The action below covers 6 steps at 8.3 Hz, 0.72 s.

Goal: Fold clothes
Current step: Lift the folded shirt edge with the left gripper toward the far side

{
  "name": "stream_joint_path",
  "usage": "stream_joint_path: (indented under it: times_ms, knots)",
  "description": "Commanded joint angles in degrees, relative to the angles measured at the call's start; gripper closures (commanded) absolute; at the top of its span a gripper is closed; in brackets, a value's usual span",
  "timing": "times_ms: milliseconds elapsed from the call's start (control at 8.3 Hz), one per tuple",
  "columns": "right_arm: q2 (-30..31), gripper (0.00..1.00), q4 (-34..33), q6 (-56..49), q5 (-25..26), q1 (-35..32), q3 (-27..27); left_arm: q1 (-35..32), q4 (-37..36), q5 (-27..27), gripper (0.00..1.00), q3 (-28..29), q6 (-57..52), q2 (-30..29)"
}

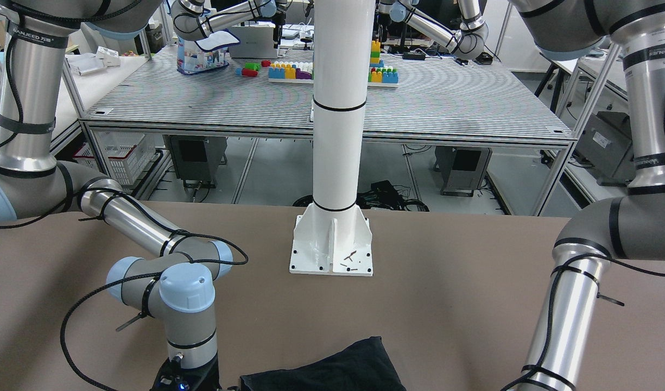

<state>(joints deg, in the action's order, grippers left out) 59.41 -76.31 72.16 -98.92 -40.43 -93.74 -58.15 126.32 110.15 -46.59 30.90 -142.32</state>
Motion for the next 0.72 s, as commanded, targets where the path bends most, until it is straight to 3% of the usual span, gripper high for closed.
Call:
stream_joint_path:
  times_ms: [0, 241, 361, 482, 602]
  knots:
    - [-6.7, 0.08, 10.3, 7.4, 0.0, 0.3, 12.7, -0.9, 0.1, 2.7, 0.0, -5.6, -0.7, 4.8]
    - [-9.4, 0.11, 12.9, 9.9, 0.7, 0.9, 16.9, -0.8, 0.2, 2.7, 0.0, -5.7, -0.4, 5.4]
    - [-9.4, 0.14, 14.2, 10.5, 3.9, 2.7, 17.1, -0.8, 0.2, 2.5, 0.0, -6.4, -0.1, 5.5]
    - [-9.7, 0.2, 14.3, 12.0, 4.5, 3.3, 17.5, -0.8, 0.2, 2.7, 0.0, -7.4, -0.1, 6.3]
    - [-9.8, 0.32, 14.3, 12.3, 5.2, 3.8, 18.0, -0.8, 0.2, 2.7, 0.0, -7.6, 0.0, 6.6]
